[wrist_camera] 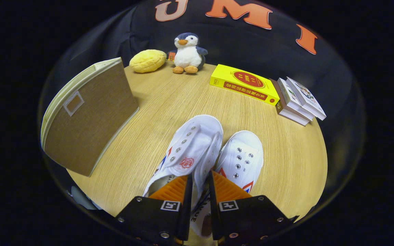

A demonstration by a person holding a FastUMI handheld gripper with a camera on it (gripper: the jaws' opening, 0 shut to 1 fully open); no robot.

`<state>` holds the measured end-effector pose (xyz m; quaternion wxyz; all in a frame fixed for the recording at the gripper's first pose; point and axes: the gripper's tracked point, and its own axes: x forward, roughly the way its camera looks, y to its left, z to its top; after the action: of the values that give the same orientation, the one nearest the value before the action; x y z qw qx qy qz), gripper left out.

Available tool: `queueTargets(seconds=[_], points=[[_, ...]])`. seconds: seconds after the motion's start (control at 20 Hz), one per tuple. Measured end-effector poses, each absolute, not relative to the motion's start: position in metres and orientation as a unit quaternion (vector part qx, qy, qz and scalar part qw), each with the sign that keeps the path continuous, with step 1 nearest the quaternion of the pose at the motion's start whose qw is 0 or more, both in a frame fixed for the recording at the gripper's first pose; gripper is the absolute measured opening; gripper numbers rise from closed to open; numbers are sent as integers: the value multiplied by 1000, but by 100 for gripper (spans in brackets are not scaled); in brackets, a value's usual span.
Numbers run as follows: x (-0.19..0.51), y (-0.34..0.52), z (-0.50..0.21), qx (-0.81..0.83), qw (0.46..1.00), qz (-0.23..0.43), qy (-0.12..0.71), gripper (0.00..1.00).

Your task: Open the storage box then place both shoes into the box .Put the left shoe in first, then the right shoe, with the right side of both shoes facing outward in a uniform manner.

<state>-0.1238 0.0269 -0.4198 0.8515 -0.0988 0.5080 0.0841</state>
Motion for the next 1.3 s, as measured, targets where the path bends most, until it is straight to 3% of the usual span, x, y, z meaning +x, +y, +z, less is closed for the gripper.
queueTargets(seconds=[0.25, 0.45, 0.55, 1.3], points=[[-111, 24, -431, -105, 855, 74, 502, 24], [-110, 21, -431, -74, 856, 51, 509, 7], [-110, 25, -428, -48, 856, 54, 511, 3], [-94, 78, -331, 80, 867, 55, 488, 2]])
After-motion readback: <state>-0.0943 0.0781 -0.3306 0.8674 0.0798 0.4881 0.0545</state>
